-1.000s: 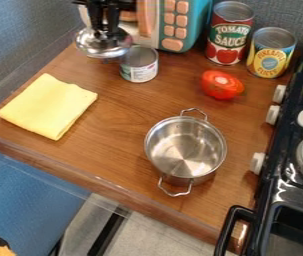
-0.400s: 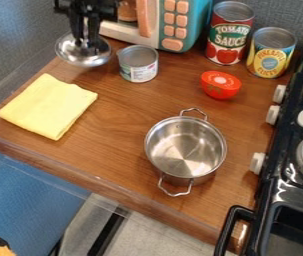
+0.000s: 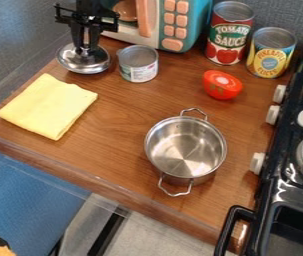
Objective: Open the silver pot and put the cover to the left side of the table
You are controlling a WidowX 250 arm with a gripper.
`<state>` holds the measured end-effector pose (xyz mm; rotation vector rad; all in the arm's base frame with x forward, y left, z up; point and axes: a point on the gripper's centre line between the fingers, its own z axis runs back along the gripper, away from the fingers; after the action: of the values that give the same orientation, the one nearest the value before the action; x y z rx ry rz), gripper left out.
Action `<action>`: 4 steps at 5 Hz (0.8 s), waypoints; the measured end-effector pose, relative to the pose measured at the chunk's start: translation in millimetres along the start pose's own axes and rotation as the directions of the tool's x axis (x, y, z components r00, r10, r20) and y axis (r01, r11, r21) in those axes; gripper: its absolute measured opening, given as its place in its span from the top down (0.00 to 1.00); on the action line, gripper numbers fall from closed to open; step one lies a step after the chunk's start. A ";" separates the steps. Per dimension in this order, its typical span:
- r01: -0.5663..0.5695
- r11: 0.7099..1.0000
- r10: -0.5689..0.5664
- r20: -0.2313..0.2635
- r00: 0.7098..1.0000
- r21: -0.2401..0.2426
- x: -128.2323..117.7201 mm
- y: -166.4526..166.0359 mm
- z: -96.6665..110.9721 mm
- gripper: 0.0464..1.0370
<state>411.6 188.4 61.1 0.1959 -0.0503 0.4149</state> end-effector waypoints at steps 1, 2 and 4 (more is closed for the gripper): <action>0.007 1.000 -0.006 0.014 1.000 -0.022 2.0 -4.8 -7.2 0.76; 0.014 0.999 -0.013 0.023 1.000 -0.039 1.2 -8.5 -12.1 0.72; 0.051 0.997 -0.049 0.026 0.998 -0.052 1.0 -6.2 -13.9 0.11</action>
<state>415.1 186.0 46.5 0.1501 -0.0802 0.3609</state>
